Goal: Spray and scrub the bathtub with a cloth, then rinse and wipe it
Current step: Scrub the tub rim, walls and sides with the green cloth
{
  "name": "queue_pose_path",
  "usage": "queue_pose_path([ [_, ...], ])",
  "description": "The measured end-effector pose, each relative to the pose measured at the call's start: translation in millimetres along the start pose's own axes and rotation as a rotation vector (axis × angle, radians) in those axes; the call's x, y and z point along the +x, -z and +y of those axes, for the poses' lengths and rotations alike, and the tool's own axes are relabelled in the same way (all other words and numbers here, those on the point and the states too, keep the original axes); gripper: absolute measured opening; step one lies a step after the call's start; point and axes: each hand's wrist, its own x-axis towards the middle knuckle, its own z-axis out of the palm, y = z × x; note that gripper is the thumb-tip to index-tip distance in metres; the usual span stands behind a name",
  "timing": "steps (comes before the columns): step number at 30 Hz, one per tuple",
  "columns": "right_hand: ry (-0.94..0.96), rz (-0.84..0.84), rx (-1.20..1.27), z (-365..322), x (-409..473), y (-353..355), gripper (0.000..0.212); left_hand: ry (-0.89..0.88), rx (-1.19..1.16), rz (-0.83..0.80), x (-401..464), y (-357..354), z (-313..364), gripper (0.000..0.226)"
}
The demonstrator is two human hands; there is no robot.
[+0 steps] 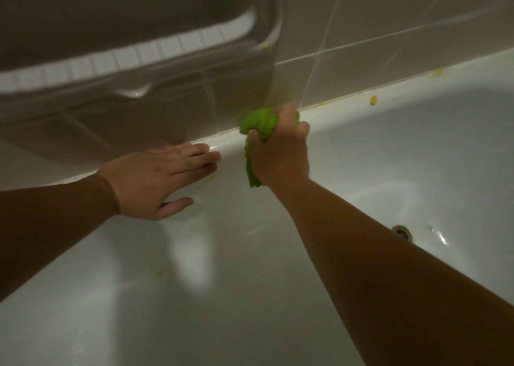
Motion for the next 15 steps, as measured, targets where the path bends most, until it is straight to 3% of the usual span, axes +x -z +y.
queue_pose_path([
  [7, -0.272, 0.069, 0.028, 27, 34, 24, 0.031, 0.018, 0.023, 0.006, 10, 0, 4, 0.072],
  [15, 0.077, -0.123, -0.059, 7, -4, -2, 0.014, 0.032, -0.002, -0.018, 18, -2, 5, 0.076],
])
